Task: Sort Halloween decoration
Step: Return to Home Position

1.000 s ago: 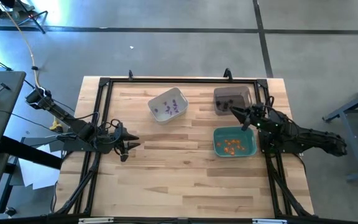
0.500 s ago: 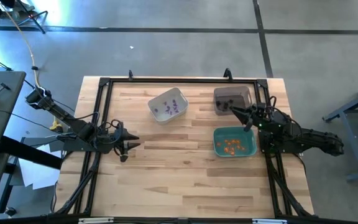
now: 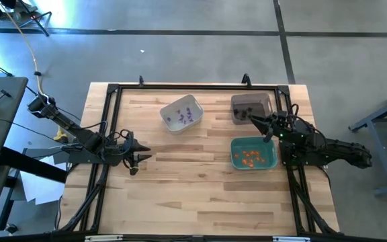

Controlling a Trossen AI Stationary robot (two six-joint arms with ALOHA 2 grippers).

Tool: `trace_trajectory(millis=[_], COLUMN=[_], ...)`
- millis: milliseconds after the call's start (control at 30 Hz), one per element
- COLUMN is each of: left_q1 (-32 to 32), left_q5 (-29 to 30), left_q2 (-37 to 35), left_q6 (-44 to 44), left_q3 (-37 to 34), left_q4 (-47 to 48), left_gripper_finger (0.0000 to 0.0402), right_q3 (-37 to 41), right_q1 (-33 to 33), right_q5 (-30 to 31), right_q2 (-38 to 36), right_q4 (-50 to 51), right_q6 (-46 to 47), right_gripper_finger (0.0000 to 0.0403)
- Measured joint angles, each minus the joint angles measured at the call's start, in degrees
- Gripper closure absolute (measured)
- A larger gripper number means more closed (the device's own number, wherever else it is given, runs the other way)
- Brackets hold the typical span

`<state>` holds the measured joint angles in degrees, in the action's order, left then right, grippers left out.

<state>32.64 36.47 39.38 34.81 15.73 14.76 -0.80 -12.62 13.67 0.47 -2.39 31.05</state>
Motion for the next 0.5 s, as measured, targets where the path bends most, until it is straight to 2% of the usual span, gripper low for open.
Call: trace_trajectory(millis=[133,300,400,500], left_q1=[0.0,0.0,0.0,0.0], left_q5=[0.1,0.0,-0.2,0.0], left_q2=[0.0,-1.3,-3.3,-7.0], left_q6=[0.5,3.1,-0.1,-8.1], left_q3=[0.0,0.0,0.0,0.0], left_q4=[0.6,8.2,8.4,6.5], left_gripper_finger=[0.0271,0.0271,0.0271,0.0271], right_q3=[0.0,0.0,0.0,0.0], right_q1=[0.0,0.0,0.0,0.0], right_q5=[0.0,0.0,0.0,0.0], right_q2=[0.0,0.0,0.0,0.0], right_q4=[0.0,0.0,0.0,0.0], right_q6=[0.0,0.0,0.0,0.0], right_gripper_finger=[0.0270,0.0270,0.0270,0.0270])
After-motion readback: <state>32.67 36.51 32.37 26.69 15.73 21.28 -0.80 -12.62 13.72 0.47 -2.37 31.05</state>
